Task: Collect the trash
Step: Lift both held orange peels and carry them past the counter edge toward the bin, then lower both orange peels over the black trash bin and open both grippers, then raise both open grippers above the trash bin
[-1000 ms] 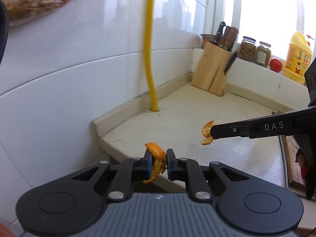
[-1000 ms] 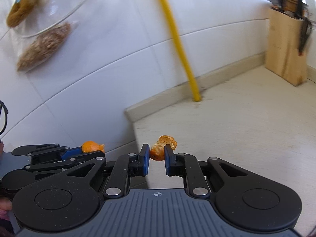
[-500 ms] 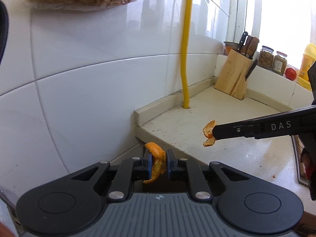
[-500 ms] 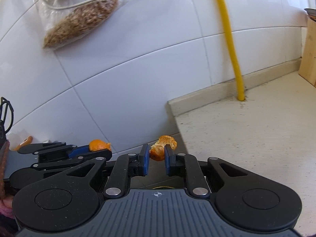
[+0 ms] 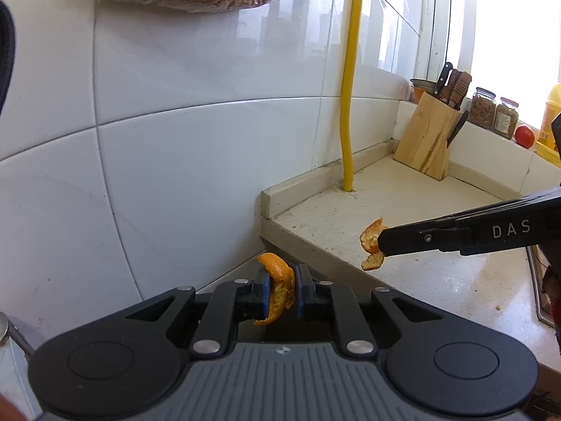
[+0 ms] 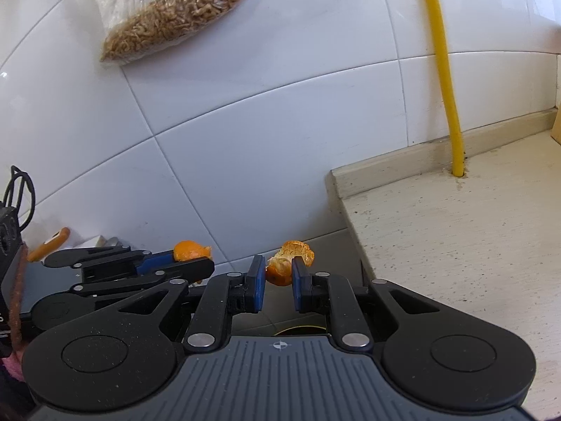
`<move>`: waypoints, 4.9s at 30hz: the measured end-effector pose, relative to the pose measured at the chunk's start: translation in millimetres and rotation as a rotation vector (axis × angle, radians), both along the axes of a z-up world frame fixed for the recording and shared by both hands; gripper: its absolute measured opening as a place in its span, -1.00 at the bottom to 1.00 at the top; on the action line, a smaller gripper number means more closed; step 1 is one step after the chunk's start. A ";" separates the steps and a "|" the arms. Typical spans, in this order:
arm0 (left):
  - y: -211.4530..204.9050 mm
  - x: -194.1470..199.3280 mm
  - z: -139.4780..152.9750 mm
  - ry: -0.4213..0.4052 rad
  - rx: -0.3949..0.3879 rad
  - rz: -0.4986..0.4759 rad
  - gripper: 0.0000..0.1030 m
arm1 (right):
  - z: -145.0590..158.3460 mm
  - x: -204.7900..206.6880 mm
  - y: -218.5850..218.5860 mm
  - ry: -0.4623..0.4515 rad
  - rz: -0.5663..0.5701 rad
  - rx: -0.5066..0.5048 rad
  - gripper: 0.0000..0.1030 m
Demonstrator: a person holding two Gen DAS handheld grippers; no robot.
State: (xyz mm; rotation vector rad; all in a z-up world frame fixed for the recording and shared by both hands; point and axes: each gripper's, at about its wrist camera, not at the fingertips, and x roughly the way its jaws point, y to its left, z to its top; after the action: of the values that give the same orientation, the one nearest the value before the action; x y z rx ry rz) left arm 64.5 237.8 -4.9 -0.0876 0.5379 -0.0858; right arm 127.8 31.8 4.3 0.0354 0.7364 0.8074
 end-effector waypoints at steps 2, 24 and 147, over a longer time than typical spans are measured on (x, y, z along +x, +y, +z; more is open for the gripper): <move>3.6 -0.4 -1.4 -0.002 -0.006 0.001 -0.74 | -0.2 -1.1 2.4 0.000 0.000 -0.005 -0.59; 15.6 8.1 -27.8 0.095 -0.023 0.006 -0.74 | -31.1 -1.6 23.2 0.067 0.001 -0.043 -0.59; -142.2 -43.3 -18.7 0.379 -0.023 0.300 0.41 | -47.1 -56.5 -125.7 0.151 -0.148 -0.137 0.62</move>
State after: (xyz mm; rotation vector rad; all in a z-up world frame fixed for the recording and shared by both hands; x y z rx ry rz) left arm 21.2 95.6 -23.6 -0.2083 0.8962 0.2220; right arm 71.3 -93.8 -42.8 0.0275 0.9192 0.6165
